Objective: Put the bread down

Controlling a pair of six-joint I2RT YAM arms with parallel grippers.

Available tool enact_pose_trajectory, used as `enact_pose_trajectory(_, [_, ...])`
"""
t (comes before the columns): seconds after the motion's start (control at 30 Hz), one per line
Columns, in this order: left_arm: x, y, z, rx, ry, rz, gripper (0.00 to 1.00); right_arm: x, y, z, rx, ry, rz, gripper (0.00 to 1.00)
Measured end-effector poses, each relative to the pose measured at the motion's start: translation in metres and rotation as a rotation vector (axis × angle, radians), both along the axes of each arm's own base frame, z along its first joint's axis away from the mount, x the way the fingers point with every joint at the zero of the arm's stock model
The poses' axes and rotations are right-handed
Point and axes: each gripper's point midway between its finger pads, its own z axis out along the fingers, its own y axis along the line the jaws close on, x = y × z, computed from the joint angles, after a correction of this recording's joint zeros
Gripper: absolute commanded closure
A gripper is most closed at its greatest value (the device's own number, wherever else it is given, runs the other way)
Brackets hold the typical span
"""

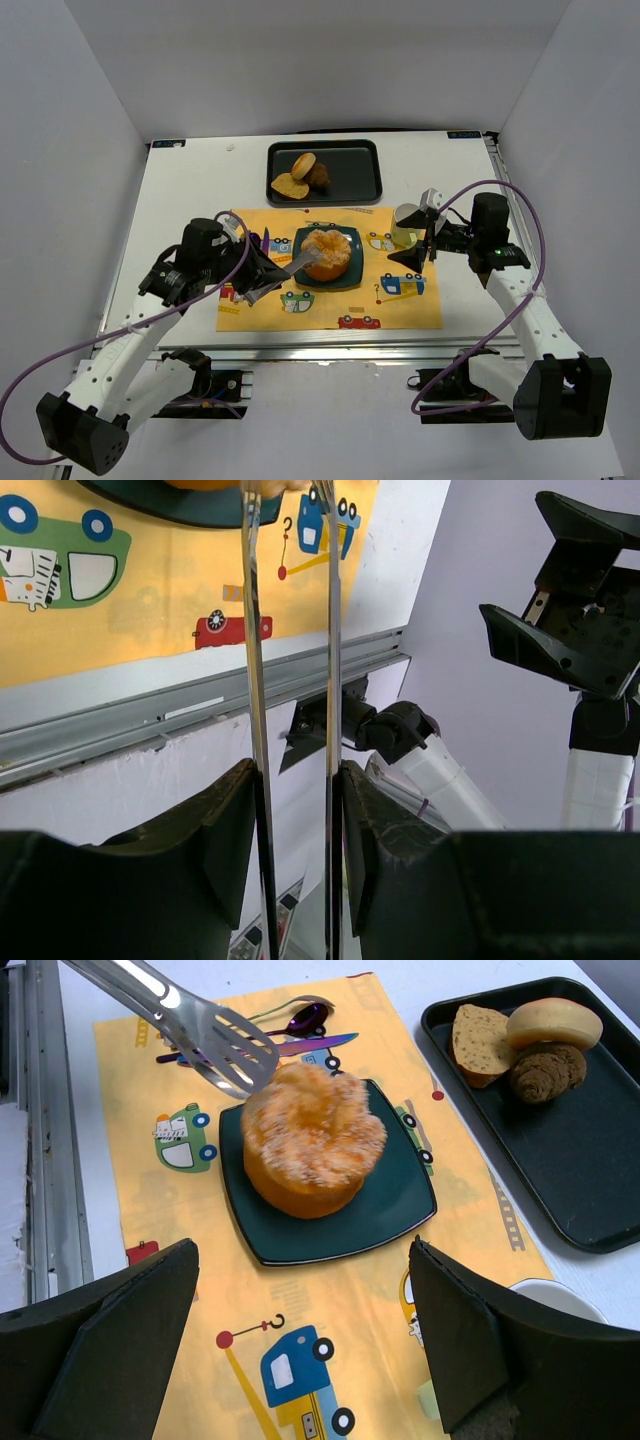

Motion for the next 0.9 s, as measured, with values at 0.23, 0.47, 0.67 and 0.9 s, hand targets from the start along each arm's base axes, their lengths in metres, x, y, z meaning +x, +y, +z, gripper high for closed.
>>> enact_pose_trajectory(0.23, [-0.008,0.004,0.008,0.005,-0.008,-0.001,0.54,0.0,0.0,0.0,0.002,0.003,0.004,0.11])
enact_pose_trajectory(0.47, [-0.009,0.009,0.006,0.038,0.005,0.013,0.72,0.0,0.001,-0.001,0.003,0.005,0.007,0.11])
enact_pose_trajectory(0.67, [0.012,0.01,0.055,0.066,-0.107,0.036,0.87,0.0,0.001,-0.001,0.002,0.002,0.007,0.11])
enact_pose_trajectory(0.9, [0.058,0.027,0.101,0.242,-0.331,0.085,0.98,-0.001,0.001,-0.001,0.003,0.0,0.011,0.11])
